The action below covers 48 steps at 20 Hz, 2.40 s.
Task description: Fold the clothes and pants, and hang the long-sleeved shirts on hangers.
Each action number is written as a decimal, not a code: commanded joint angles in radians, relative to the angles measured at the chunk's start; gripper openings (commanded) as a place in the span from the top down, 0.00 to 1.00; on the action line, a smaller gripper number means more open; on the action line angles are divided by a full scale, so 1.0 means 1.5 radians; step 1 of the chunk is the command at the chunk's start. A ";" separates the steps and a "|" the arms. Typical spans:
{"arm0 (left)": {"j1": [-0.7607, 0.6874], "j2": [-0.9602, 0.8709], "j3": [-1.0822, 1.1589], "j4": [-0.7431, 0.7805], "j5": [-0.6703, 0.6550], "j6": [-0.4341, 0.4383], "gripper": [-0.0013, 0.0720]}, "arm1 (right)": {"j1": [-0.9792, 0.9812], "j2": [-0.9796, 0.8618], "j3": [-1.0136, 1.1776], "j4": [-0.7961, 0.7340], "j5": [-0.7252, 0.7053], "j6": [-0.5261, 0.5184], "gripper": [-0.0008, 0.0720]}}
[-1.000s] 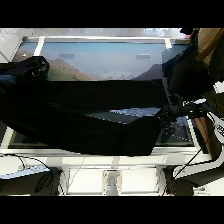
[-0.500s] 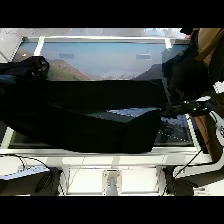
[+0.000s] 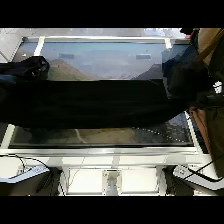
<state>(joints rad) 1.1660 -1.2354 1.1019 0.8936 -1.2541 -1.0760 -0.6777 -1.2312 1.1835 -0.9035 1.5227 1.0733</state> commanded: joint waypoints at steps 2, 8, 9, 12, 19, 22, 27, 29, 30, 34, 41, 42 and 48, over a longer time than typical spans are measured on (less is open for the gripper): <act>0.001 0.033 -0.001 0.085 -0.025 -0.017 0.97 | -0.025 0.045 0.027 -0.021 0.092 0.029 0.98; 0.001 0.038 -0.001 0.085 -0.035 -0.017 0.96 | -0.025 0.170 0.030 -0.030 0.167 0.098 0.98; 0.001 0.038 -0.001 0.085 -0.033 -0.017 0.96 | -0.025 0.193 0.030 -0.053 0.152 0.098 0.98; 0.001 0.036 -0.002 0.085 -0.025 -0.017 0.96 | -0.025 0.209 0.014 -0.116 0.051 0.129 0.98; 0.001 0.036 -0.123 0.110 0.034 -0.016 0.96 | -0.019 0.054 -0.234 -0.146 -0.226 0.126 0.98; 0.001 0.038 -0.144 0.117 0.079 -0.016 0.96 | 0.035 -0.041 -0.215 -0.127 -0.315 0.126 0.98; 0.001 0.042 -0.144 0.102 0.119 -0.017 0.96 | 0.174 -0.155 -0.109 -0.091 -0.467 0.131 0.98; 0.001 0.042 -0.144 0.103 0.119 -0.016 0.96 | 0.203 -0.199 -0.060 -0.091 -0.484 0.159 0.98; 0.001 0.042 -0.144 0.103 0.119 -0.016 0.96 | 0.210 -0.222 -0.042 -0.093 -0.483 0.179 0.98; 0.001 0.042 -0.144 0.103 0.101 -0.017 0.96 | 0.204 -0.246 -0.034 -0.095 -0.465 0.216 0.81; 0.001 0.042 -0.144 0.103 0.070 -0.016 0.96 | 0.074 -0.065 -0.062 -0.157 -0.250 0.116 0.45; 0.001 0.042 -0.144 0.103 0.070 -0.016 0.96 | 0.051 -0.049 -0.086 -0.151 -0.228 0.095 0.45; 0.001 0.042 -0.144 0.103 0.069 -0.017 0.96 | -0.018 -0.095 -0.198 0.038 -0.229 -0.046 0.45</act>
<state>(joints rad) 1.1664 -1.1728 0.8856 1.0473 -1.1461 -1.1007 -0.6693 -1.3460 0.9409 -0.9707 1.1454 1.1244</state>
